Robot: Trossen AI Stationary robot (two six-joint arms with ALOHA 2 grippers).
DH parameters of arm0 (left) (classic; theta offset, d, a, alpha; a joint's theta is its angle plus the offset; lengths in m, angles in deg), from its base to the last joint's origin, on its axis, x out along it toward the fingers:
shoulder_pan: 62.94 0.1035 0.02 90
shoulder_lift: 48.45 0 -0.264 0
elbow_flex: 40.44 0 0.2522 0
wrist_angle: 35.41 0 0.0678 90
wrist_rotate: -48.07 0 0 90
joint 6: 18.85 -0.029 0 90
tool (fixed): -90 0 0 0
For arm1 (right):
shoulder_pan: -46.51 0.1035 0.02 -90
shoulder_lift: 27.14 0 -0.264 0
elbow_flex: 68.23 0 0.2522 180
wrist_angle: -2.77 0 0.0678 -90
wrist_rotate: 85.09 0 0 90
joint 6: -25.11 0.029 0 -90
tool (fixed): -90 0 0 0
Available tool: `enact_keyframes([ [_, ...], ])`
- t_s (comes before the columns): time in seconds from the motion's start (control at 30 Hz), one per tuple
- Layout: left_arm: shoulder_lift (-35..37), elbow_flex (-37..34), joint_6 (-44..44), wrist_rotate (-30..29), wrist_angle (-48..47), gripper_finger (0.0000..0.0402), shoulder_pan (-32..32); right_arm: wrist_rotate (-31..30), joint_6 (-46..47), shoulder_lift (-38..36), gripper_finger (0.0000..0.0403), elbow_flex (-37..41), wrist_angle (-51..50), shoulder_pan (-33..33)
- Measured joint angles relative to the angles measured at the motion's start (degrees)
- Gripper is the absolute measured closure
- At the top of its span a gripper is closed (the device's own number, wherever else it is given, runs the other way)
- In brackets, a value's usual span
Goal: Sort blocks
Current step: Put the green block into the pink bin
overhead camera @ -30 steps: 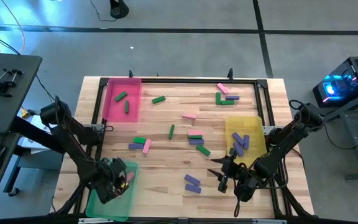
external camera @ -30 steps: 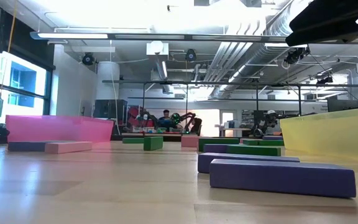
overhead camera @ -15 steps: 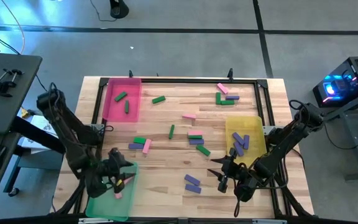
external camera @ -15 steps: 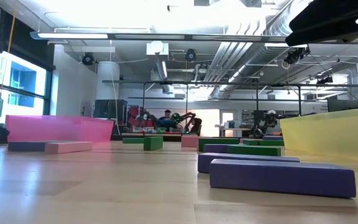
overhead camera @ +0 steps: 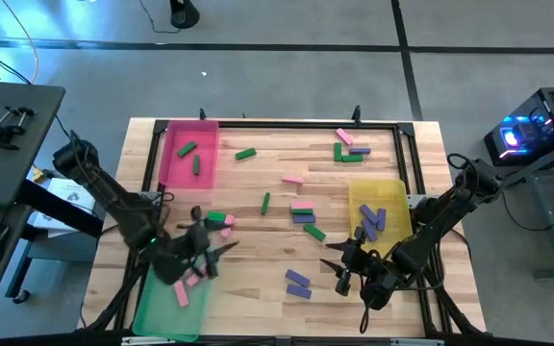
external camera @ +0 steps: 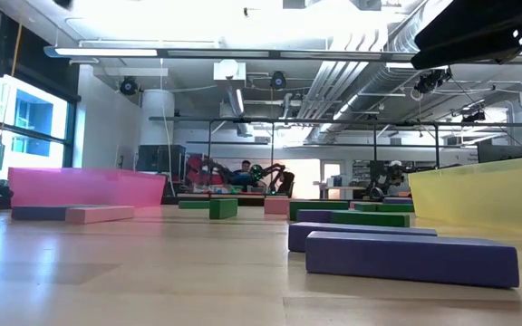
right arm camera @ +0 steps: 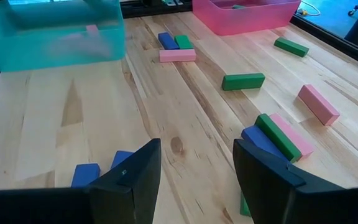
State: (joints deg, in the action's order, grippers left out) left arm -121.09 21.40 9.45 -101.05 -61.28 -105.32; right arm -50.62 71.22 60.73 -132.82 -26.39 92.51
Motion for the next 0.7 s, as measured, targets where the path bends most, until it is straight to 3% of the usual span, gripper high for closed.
enact_keyframes([
  [0.13,-0.27,0.0,-0.87,10.76,0.35,0.0197,9.34,-0.02,-0.07,0.0,0.0217,0.0,0.0,0.0],
  [0.3,-3.42,0.0,-7.46,15.52,6.16,0.0197,21.12,-0.03,-0.07,0.0,0.0217,0.0,-0.02,0.0],
  [0.47,-10.68,0.44,-10.32,32.1,15.36,0.0197,31.71,-0.04,-0.07,0.0,0.0217,-0.01,-0.04,-0.13],
  [0.53,-14.07,2.63,-9.06,35.27,11.66,0.0197,34.49,-0.04,0.25,0.0,0.0217,-0.01,0.02,-0.24],
  [0.7,-21.25,9.82,-3.25,36.35,-8.91,0.0197,37.22,-0.04,0.37,0.0,0.0217,-0.01,0.25,-0.24],
])
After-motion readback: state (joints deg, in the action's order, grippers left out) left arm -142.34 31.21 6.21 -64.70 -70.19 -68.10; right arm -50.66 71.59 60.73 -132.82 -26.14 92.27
